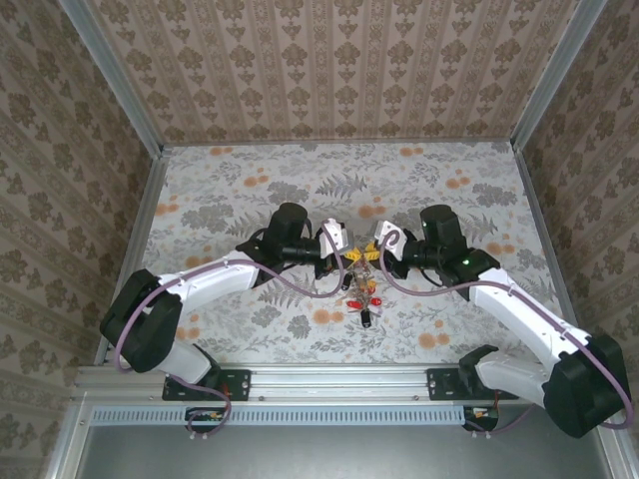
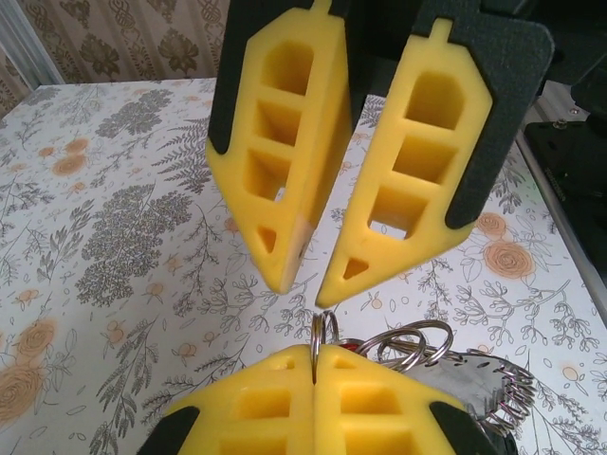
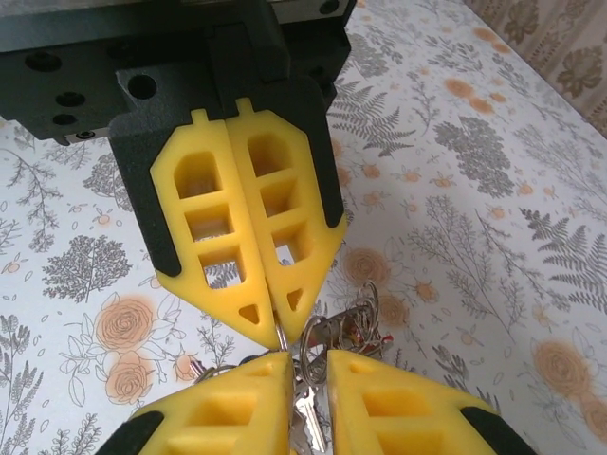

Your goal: Put the keys on the keyring

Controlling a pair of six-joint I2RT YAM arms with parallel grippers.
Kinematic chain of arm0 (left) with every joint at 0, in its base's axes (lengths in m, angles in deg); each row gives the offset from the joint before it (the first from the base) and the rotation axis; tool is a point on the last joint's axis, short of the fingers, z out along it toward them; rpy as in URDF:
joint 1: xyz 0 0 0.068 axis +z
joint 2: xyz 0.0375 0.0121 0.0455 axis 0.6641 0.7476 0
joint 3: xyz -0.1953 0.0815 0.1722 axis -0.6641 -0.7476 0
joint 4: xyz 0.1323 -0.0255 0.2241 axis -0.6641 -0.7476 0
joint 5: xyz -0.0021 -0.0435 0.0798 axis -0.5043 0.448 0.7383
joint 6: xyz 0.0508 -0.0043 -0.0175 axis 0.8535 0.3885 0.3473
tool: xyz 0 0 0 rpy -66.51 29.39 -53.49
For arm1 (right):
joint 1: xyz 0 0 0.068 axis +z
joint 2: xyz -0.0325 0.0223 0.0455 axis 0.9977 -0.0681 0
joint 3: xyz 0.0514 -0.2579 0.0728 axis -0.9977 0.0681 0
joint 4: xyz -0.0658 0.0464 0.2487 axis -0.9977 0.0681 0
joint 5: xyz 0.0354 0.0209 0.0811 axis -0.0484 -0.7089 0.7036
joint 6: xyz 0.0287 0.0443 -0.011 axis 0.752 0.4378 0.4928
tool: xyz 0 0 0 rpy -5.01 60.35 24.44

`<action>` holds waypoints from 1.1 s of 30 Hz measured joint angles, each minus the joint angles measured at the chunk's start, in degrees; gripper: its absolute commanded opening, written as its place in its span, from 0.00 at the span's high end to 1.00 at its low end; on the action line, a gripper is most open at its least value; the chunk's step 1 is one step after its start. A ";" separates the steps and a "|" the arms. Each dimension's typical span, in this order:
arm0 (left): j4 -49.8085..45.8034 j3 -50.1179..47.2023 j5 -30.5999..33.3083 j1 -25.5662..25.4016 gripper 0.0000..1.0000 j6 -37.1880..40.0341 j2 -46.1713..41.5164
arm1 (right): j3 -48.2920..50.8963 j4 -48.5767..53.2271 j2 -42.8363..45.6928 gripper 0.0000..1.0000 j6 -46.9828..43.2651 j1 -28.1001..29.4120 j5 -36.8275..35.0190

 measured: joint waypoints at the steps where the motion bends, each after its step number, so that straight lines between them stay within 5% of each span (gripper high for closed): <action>1: -0.15 0.00 0.00 0.00 1.00 0.00 0.00 | -0.28 0.13 -0.33 0.81 -0.26 0.00 0.46; 27: -0.46 0.00 -0.63 0.00 1.00 0.00 0.00 | -1.33 2.91 -3.17 0.77 -3.02 -1.40 4.13; 33: -0.46 0.00 -0.81 0.00 1.00 0.00 0.00 | -1.36 2.91 -4.11 0.91 -3.19 -1.40 4.39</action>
